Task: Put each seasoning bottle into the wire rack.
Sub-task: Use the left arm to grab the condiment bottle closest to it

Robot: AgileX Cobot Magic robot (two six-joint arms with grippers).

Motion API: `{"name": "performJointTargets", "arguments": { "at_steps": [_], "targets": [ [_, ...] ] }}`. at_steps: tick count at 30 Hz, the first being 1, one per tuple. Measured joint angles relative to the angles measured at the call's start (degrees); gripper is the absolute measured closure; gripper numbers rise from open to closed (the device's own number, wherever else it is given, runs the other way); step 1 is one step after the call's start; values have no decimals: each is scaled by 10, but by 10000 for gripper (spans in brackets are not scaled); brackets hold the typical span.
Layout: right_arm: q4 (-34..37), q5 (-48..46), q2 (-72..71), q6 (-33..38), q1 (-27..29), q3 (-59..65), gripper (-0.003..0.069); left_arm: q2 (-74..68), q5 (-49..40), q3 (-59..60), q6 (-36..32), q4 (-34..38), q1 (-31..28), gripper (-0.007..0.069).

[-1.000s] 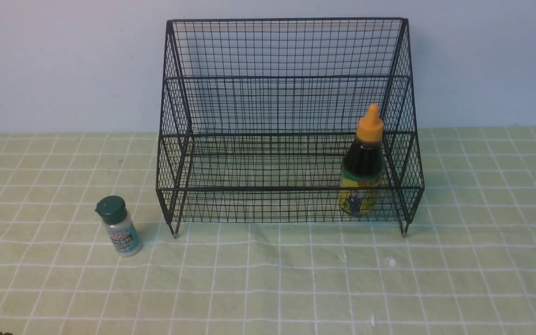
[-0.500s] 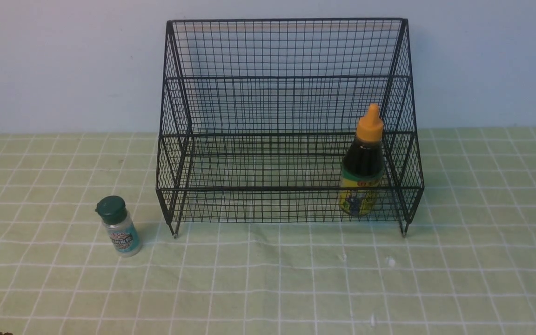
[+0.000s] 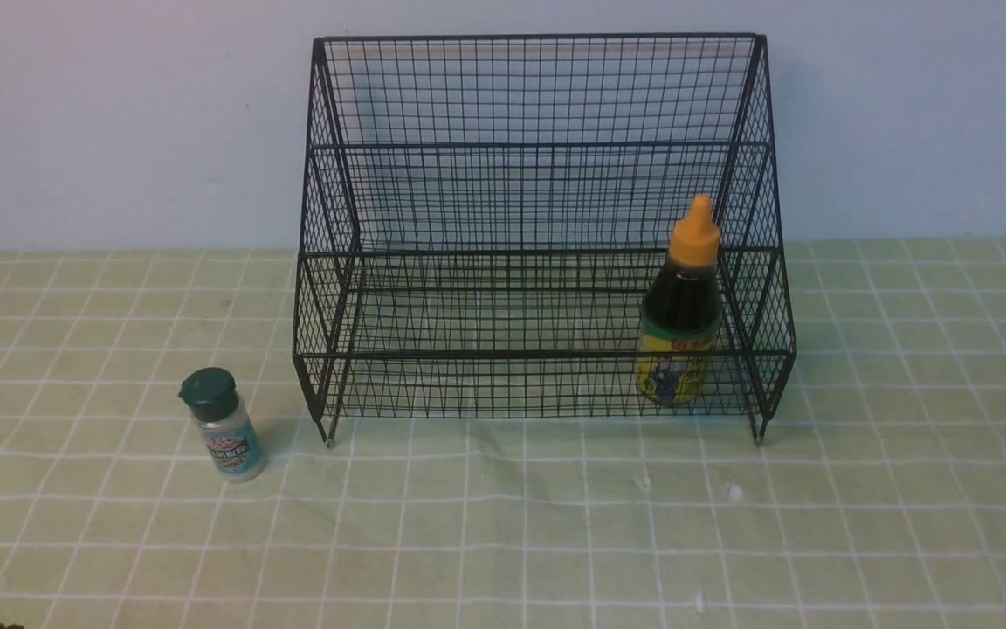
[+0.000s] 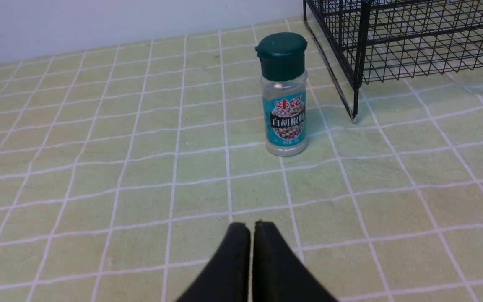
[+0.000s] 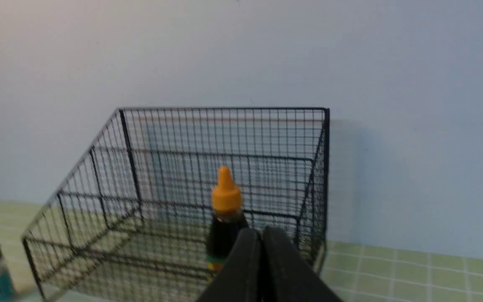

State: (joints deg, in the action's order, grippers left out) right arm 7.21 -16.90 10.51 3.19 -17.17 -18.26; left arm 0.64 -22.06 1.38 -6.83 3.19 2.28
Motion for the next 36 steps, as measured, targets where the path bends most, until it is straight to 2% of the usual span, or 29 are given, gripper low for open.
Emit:
{"name": "performJointTargets", "arguments": {
  "at_steps": [3, 9, 12, 17, 36],
  "targets": [
    [-36, 0, -13, 19, 8, 24, 673, 0, 0, 0, 0, 0, 0, 631],
    [-51, 2, -55, 5, 131, 108, 673, 0, 0, 0, 0, 0, 0, 631],
    [-52, 2, -83, 5, 152, 146, 673, 0, 0, 0, 0, 0, 0, 631],
    [-48, -20, -110, 4, 155, 198, 673, 0, 0, 0, 0, 0, 0, 631],
    [-48, -41, -112, 4, 156, 196, 673, 0, 0, 0, 0, 0, 0, 631]
  ]
}}
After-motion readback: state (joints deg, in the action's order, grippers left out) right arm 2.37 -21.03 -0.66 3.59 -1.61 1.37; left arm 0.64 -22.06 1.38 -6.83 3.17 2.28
